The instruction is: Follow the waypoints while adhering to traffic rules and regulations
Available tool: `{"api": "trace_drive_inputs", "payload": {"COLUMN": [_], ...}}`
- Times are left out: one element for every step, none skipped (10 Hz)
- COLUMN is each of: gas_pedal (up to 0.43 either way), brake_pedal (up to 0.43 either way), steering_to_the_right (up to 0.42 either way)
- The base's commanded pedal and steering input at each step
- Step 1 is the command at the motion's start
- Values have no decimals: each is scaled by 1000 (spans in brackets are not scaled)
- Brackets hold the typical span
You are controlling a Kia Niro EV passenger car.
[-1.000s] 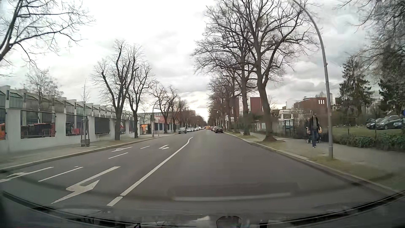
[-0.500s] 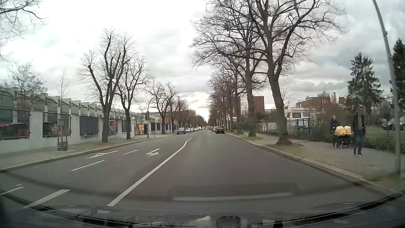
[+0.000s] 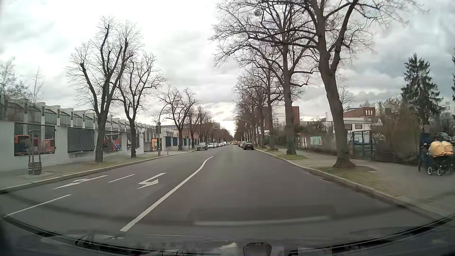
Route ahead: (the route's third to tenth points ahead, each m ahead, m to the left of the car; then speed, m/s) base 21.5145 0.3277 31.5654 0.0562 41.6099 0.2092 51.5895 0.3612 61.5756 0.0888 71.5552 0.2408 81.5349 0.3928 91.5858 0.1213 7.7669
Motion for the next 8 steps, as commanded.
{"api": "trace_drive_inputs", "payload": {"gas_pedal": [59, 59, 59, 59, 59, 59, 59, 39], "brake_pedal": [12, 12, 12, 12, 12, 12, 12, 12], "steering_to_the_right": [-5, -5, -5, -5, -5, -5, -5, -5]}}
